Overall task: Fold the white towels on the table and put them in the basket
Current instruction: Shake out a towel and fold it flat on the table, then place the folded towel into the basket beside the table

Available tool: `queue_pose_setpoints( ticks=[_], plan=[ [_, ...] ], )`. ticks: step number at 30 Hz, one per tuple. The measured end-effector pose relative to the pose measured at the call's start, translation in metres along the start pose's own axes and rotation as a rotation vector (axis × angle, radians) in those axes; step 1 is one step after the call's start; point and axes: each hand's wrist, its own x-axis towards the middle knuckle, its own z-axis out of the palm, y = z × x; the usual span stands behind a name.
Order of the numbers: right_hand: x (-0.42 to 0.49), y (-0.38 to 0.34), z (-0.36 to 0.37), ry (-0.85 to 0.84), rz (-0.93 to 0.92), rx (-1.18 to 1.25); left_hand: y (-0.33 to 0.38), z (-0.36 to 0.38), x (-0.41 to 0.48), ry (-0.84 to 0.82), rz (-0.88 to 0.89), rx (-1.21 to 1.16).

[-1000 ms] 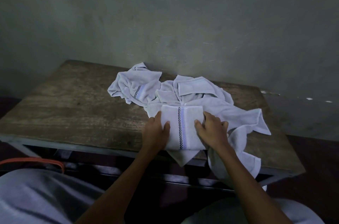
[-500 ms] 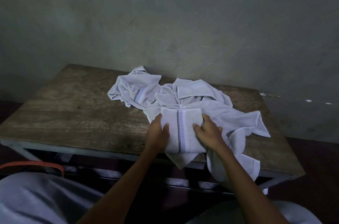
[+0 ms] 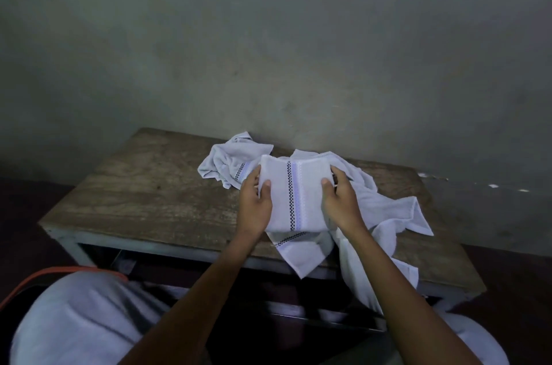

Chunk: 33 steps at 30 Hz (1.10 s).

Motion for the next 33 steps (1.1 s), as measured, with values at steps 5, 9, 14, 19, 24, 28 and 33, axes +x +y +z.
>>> queue_pose_setpoints(
  ticks=[5, 9, 14, 19, 24, 28, 33],
  plan=[
    [-0.016, -0.050, 0.031, 0.024, -0.073, 0.100, 0.028, -0.053, 0.001, 0.130, 0.036, -0.001],
    [-0.033, -0.081, 0.064, -0.003, -0.110, 0.132, 0.037, -0.101, -0.001, 0.208, 0.062, -0.007],
    [-0.051, -0.117, 0.097, -0.101, -0.149, 0.175, 0.051, -0.151, -0.014, 0.368, 0.077, 0.014],
    [-0.066, -0.136, 0.131, -0.237, -0.198, 0.242, 0.058, -0.193, -0.041, 0.507, 0.098, 0.065],
    [-0.083, -0.160, 0.186, -0.401, -0.250, 0.261, 0.047, -0.247, -0.069, 0.708, 0.071, 0.212],
    [-0.108, -0.170, 0.236, -0.539, -0.260, 0.280, 0.038, -0.291, -0.094, 0.848, 0.017, 0.272],
    [-0.145, -0.174, 0.304, -0.753, -0.253, 0.297, 0.012, -0.343, -0.126, 0.986, -0.100, 0.279]
  ],
)
